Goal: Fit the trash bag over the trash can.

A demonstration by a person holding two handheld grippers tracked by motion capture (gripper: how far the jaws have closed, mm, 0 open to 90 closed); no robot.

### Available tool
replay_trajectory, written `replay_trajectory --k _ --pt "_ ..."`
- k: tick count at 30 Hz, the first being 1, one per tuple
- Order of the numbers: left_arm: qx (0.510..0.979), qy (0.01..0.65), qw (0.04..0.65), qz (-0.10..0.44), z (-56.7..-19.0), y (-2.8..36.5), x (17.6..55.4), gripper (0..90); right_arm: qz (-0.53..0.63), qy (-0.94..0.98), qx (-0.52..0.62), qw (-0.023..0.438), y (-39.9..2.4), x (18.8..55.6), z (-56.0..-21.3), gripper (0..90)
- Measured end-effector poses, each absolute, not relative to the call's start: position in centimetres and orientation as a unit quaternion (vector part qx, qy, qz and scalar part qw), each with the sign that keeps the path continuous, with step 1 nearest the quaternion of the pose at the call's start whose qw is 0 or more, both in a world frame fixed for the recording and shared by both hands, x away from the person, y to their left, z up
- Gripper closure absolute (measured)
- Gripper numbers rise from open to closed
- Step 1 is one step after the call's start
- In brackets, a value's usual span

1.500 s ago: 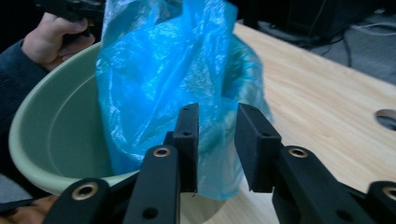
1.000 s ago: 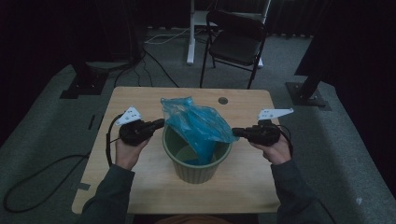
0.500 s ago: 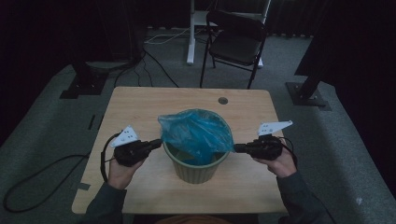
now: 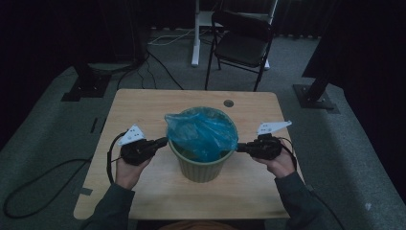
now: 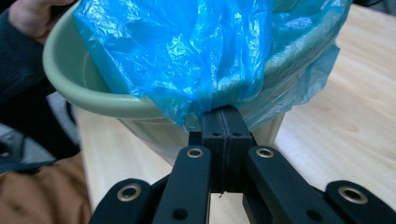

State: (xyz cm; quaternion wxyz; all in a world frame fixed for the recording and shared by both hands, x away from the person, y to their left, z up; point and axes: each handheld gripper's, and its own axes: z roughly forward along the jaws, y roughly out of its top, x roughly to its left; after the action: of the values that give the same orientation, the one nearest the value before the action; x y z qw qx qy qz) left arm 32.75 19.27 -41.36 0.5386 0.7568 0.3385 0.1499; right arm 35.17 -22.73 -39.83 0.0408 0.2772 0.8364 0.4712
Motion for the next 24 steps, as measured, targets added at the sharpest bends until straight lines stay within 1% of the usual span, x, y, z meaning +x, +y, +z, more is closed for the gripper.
replay_trajectory --k 2,3,6,8,13,15,18,19,20,22,24 --pt "0.755 0.340 0.540 0.150 -41.5 19.3 32.8 89.9 0.470 0.836 0.281 0.048 -22.6 35.4 -39.9 90.0" --pt "0.764 0.333 0.530 0.154 -41.6 19.1 32.6 89.9 0.467 0.836 0.284 0.055 -22.5 35.4 -40.0 90.0" --pt "0.777 0.324 0.516 0.156 -42.3 18.3 32.4 89.9 0.460 0.840 0.282 0.053 -22.0 35.5 -40.8 90.0" --pt "0.777 0.326 0.517 0.152 -42.5 18.3 32.4 89.9 0.446 0.847 0.281 0.068 -21.6 35.4 -40.9 90.0" --pt "0.781 0.327 0.511 0.147 -42.7 18.3 32.6 89.7 0.441 0.849 0.283 0.066 -21.6 35.6 -41.1 88.9" --pt "0.779 0.329 0.513 0.147 -42.8 18.4 32.7 89.0 0.439 0.850 0.284 0.065 -21.6 35.7 -41.3 86.0" --pt "0.772 0.340 0.517 0.149 -42.6 19.1 32.6 82.5 0.443 0.846 0.288 0.071 -22.0 35.6 -41.1 77.8" --pt "0.772 0.340 0.517 0.149 -42.6 19.1 32.6 80.6 0.443 0.846 0.288 0.071 -22.0 35.6 -41.1 77.8" --pt "0.767 0.344 0.519 0.152 -42.5 19.6 32.5 80.6 0.447 0.843 0.289 0.071 -22.3 35.6 -40.9 76.3" --pt "0.756 0.353 0.529 0.156 -42.0 20.9 32.1 74.5 0.460 0.835 0.292 0.077 -23.5 35.3 -40.0 71.9" --pt "0.746 0.358 0.540 0.154 -41.6 21.9 31.9 70.8 0.470 0.828 0.294 0.080 -24.3 35.1 -39.4 70.4"
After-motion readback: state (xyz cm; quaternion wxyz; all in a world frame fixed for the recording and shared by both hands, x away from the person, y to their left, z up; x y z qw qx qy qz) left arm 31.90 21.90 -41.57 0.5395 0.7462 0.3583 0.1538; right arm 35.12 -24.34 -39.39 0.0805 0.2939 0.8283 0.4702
